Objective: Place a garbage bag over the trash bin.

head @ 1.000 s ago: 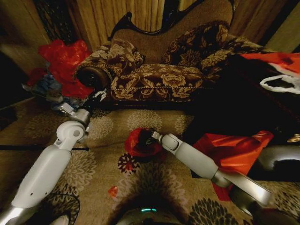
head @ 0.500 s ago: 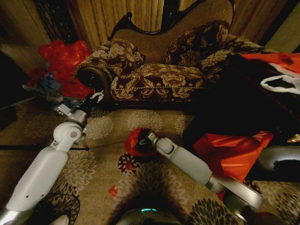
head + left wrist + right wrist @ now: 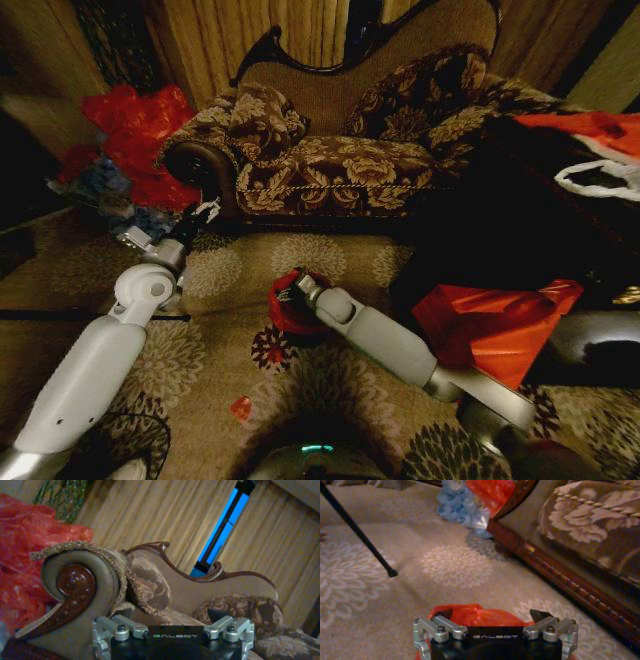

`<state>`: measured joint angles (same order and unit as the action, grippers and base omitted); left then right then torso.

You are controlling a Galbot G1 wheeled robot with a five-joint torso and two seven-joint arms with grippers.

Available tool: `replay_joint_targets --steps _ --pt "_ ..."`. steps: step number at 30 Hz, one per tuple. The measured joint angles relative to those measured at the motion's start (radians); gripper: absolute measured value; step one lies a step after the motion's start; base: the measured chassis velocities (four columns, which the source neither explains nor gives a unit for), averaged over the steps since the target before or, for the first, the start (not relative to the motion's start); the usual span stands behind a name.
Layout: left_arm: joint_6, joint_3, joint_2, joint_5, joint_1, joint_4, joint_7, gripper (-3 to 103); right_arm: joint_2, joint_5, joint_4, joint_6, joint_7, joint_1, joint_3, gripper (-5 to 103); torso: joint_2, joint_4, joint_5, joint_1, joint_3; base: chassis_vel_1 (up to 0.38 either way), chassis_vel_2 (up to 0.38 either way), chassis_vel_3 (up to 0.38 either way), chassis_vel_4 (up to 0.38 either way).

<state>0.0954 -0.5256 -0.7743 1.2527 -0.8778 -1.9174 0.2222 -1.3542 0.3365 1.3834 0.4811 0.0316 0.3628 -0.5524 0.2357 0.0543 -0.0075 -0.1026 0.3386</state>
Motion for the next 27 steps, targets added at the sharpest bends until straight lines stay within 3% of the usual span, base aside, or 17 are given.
replay_joint_targets --steps 7,11,16,19,23,26,27 --pt "0.000 -0.022 0.000 0.000 -0.026 -0.010 -0.004 100 -0.025 -0.027 -0.040 -0.011 0.001 0.014 0.004 100 0.000 -0.0001 0.0000 0.000 0.000 0.000 0.000 0.000 0.000" --pt "-0.001 -0.026 0.000 0.000 -0.031 -0.010 -0.007 100 0.012 -0.024 -0.002 -0.010 0.004 0.013 0.018 100 0.000 0.0000 0.0000 0.000 0.000 0.000 0.000 0.000 0.000" --pt "-0.001 -0.014 0.005 0.000 -0.025 -0.010 -0.007 100 0.112 0.009 0.125 -0.024 0.011 0.038 0.074 100 0.000 0.0001 0.0001 0.000 0.000 0.000 0.000 0.000 0.000" --pt "-0.001 0.004 0.019 -0.001 -0.015 -0.004 -0.007 100 0.175 0.013 0.194 -0.136 0.009 0.067 0.098 100 0.000 0.0002 0.0003 0.000 0.000 0.000 0.000 0.000 0.000" --pt "0.000 0.026 0.036 -0.020 -0.009 0.006 -0.010 100 0.224 0.061 0.273 -0.204 0.023 0.107 0.139 100 0.000 -0.0001 0.0004 0.000 0.000 0.000 0.000 0.000 0.000" --pt "0.008 0.049 0.062 -0.120 -0.040 0.019 -0.011 100 0.314 0.214 0.408 -0.255 0.077 0.221 0.290 100 0.000 0.0000 0.0006 0.000 0.000 0.000 0.000 0.000 0.000" --pt "0.008 0.049 0.062 -0.120 -0.040 0.019 -0.011 100 0.314 0.214 0.408 -0.255 0.077 0.221 0.290 100 0.000 0.0000 0.0006 0.000 0.000 0.000 0.000 0.000 0.000"
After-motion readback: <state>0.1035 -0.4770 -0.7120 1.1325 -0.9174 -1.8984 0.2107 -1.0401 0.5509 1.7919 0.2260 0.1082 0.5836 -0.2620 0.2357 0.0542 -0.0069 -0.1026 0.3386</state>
